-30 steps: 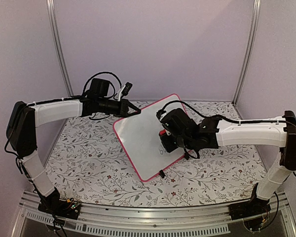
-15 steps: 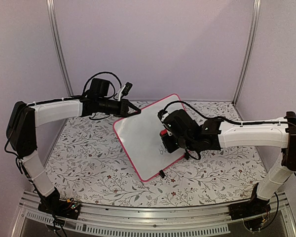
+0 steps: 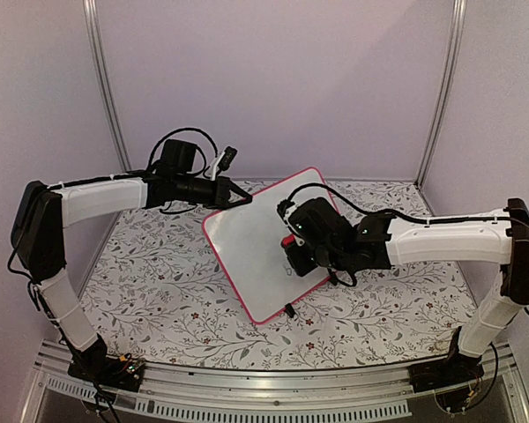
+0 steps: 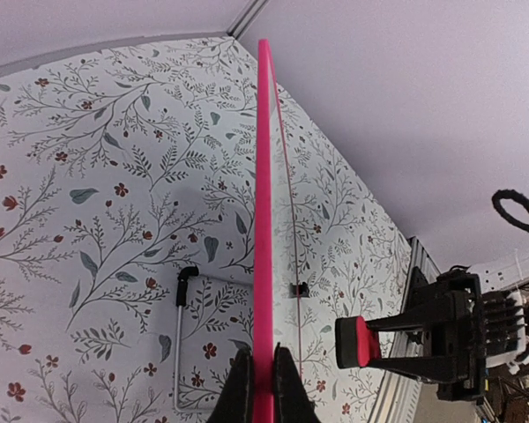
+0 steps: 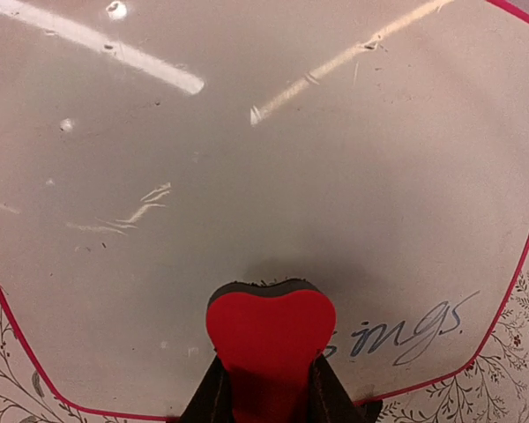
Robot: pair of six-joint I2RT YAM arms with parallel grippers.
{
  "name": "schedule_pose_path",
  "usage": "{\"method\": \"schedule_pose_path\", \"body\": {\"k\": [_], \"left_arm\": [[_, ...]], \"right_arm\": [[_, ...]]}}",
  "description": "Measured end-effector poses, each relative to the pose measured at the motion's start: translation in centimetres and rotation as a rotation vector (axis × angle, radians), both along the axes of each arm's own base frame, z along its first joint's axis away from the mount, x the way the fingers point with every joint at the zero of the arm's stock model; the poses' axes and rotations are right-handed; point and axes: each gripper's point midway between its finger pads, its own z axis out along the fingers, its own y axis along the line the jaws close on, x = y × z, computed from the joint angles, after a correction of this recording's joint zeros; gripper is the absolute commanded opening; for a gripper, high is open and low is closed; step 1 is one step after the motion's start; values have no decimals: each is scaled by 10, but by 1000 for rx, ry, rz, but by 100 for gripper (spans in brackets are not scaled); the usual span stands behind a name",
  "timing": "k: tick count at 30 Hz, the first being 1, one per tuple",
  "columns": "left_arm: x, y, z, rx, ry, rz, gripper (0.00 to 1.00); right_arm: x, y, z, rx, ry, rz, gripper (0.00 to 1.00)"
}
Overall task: Erase the whiteboard
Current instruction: Erase the whiteboard at the center of the board.
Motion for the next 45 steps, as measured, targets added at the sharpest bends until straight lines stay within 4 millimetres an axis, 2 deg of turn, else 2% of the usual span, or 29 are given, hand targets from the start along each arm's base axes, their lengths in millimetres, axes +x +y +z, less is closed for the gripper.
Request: {"method": "schedule_pose_path", "body": {"k": [7, 18, 26, 36, 40, 45], "left_arm": [[0, 0, 0, 1, 0, 1, 0], [0, 0, 0, 1, 0, 0, 0], [0, 0, 0, 1, 0, 0, 0], [0, 0, 0, 1, 0, 0, 0], [0, 0, 0, 1, 0, 0, 0], [0, 0, 0, 1, 0, 0, 0]], "right_arm": [[-7, 8, -8, -6, 19, 37, 0], [-10, 13, -38, -61, 61, 58, 0], [-13, 16, -39, -61, 62, 71, 0], [-42, 44, -34, -40, 47, 179, 0], [-47, 48, -46, -66, 57, 190, 0], [-51, 41, -62, -94, 83, 181, 0]]}}
